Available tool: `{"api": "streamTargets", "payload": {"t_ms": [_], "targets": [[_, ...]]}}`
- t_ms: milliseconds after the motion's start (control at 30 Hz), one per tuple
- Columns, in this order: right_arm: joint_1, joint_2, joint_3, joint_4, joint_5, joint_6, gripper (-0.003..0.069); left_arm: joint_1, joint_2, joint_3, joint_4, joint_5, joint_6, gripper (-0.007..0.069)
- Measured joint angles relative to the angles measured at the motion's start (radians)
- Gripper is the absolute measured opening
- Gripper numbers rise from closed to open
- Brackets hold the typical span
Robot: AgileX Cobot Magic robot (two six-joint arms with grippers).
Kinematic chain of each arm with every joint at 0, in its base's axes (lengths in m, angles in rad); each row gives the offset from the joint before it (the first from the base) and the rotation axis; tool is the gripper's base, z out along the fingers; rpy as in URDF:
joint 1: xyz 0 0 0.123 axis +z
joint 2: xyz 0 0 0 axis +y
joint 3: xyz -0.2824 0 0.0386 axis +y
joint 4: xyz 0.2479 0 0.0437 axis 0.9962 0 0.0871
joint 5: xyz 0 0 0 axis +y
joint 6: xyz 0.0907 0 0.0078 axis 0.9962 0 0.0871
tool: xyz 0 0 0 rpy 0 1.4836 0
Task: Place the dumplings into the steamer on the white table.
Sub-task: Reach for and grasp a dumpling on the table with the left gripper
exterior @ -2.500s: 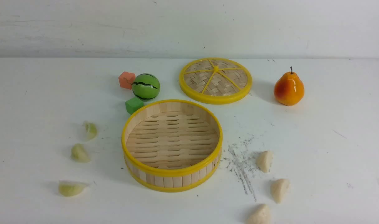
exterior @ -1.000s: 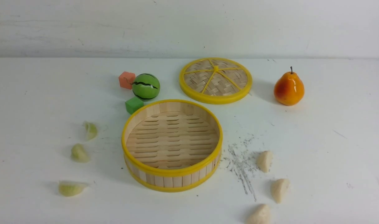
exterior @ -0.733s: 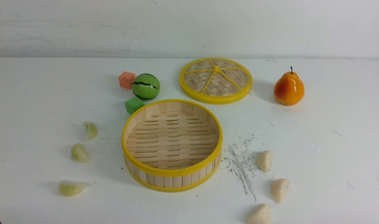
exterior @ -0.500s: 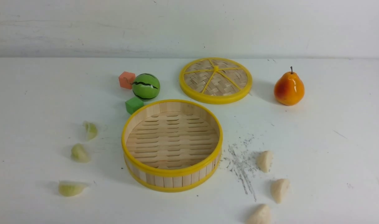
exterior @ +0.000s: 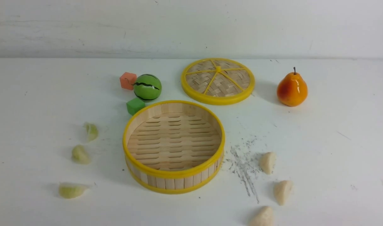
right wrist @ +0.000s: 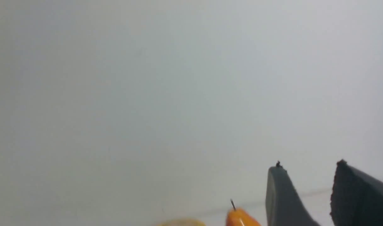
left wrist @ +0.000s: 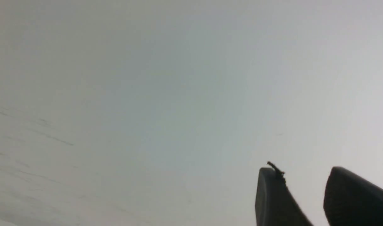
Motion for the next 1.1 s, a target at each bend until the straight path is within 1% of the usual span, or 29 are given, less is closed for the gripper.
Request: {"api": "streamTargets", "payload": {"t_ms": [67, 133, 200, 233, 333, 400, 433, 567, 600, 633, 700, 733, 767, 833, 867, 900, 967, 1033, 1067, 1100], "targets": [[0.000, 0.000, 0.000, 0.006, -0.078, 0.066, 0.0240, 0.000, 0.000, -0.001, 0.000, -0.016, -0.103, 0.0237], [0.000, 0.000, -0.001, 0.006, -0.127, 0.107, 0.0237, 0.000, 0.000, -0.021, 0.000, 0.003, -0.155, 0.0233], [0.000, 0.010, -0.024, 0.003, -0.138, 0.126, 0.0211, 0.000, 0.001, -0.088, 0.022, 0.084, -0.191, 0.0202], [0.000, 0.020, -0.042, 0.000, -0.135, 0.126, 0.0192, 0.000, 0.013, -0.138, 0.035, 0.125, -0.201, 0.0174], [0.000, 0.087, -0.147, -0.014, -0.094, 0.121, 0.0074, 0.000, 0.092, -0.300, 0.083, 0.280, -0.209, 0.0069], [0.000, 0.164, -0.249, -0.016, -0.023, 0.091, -0.0006, 0.000, 0.205, -0.421, 0.133, 0.396, -0.210, -0.0015], [0.000, 0.186, -0.283, -0.016, -0.010, 0.086, -0.0013, 0.000, 0.256, -0.450, 0.149, 0.412, -0.210, -0.0014], [0.000, 0.345, -0.405, -0.021, 0.171, 0.014, -0.0010, 0.000, 0.474, -0.511, 0.195, 0.443, -0.225, -0.0015], [0.000, 0.353, -0.405, -0.022, 0.181, 0.011, -0.0010, 0.000, 0.485, -0.513, 0.196, 0.445, -0.225, -0.0015], [0.000, 0.420, -0.429, -0.036, 0.272, -0.013, -0.0008, 0.000, 0.559, -0.519, 0.198, 0.475, -0.251, -0.0015], [0.000, 0.495, -0.448, -0.040, 0.382, -0.025, -0.0005, 0.000, 0.649, -0.530, 0.197, 0.550, -0.295, -0.0015], [0.000, 0.545, -0.460, -0.034, 0.504, -0.026, -0.0005, 0.000, 0.706, -0.539, 0.188, 0.618, -0.323, -0.0015], [0.000, 0.578, -0.469, -0.022, 0.580, -0.026, -0.0005, 0.000, 0.753, -0.549, 0.175, 0.682, -0.347, -0.0015], [0.000, 0.660, -0.489, 0.006, 0.750, -0.029, -0.0005, 0.000, 0.835, -0.572, 0.140, 0.799, -0.366, -0.0015], [0.000, 0.668, -0.490, 0.013, 0.786, -0.032, -0.0005, 0.000, 0.843, -0.572, 0.136, 0.812, -0.366, -0.0015], [0.000, 0.724, -0.500, 0.032, 0.899, -0.055, -0.0004, 0.000, 0.915, -0.594, 0.103, 0.903, -0.352, -0.0015], [0.000, 0.800, -0.506, 0.054, 1.007, -0.113, -0.0003, 0.000, 1.001, -0.625, 0.053, 0.988, -0.298, -0.0015], [0.000, 0.854, -0.507, 0.081, 1.064, -0.190, -0.0003, 0.000, 1.059, -0.651, 0.000, 1.033, -0.240, -0.0015], [0.000, 0.877, -0.507, 0.110, 1.074, -0.240, -0.0001, 0.000, 1.115, -0.670, -0.037, 1.064, -0.190, -0.0015], [0.000, 0.888, -0.508, 0.122, 1.074, -0.257, -0.0001, 0.000, 1.123, -0.676, -0.051, 1.068, -0.183, -0.0015]]}}
